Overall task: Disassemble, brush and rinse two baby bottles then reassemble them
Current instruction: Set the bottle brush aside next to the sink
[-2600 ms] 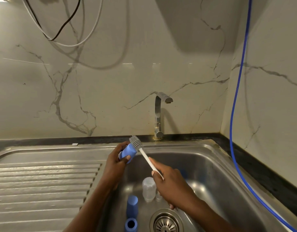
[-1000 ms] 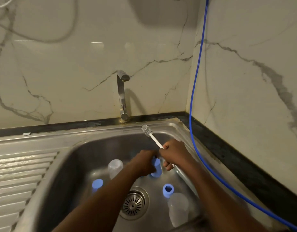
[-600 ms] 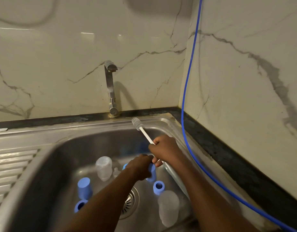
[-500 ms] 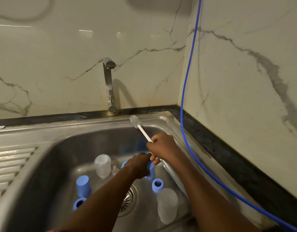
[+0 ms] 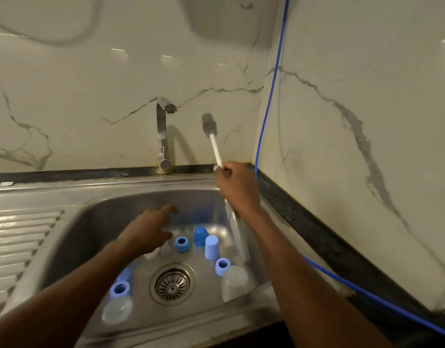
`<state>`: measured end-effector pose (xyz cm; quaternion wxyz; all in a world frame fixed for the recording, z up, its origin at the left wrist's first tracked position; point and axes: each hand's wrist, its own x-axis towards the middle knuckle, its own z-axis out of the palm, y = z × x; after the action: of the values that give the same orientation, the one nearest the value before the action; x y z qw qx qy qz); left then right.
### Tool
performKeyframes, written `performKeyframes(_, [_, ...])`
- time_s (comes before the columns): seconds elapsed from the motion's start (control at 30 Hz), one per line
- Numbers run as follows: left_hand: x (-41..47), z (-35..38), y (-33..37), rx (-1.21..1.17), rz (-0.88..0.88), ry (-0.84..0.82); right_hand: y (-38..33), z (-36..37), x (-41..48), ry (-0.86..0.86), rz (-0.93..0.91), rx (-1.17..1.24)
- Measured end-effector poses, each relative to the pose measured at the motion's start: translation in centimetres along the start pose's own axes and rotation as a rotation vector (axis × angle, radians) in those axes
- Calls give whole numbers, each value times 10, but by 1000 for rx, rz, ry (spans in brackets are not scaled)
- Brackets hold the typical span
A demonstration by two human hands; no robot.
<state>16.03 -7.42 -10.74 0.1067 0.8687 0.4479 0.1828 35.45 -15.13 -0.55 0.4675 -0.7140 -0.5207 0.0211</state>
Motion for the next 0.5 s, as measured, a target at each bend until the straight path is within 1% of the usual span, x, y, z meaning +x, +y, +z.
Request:
performKeyframes(0.17, [-31, -22, 7, -236, -36, 245, -18, -60, 22, 124, 18, -17])
performKeyframes(0.3, [-41, -41, 17, -452, -74, 444, -3, -104, 30, 179, 58, -184])
performKeyframes(0.4, [-52, -47, 18, -524, -101, 574, 20, -118, 26, 126, 160, -326])
performKeyframes(0.5, [-63, -38, 12, -554, -121, 635, 45, -114, 18, 22, 228, -422])
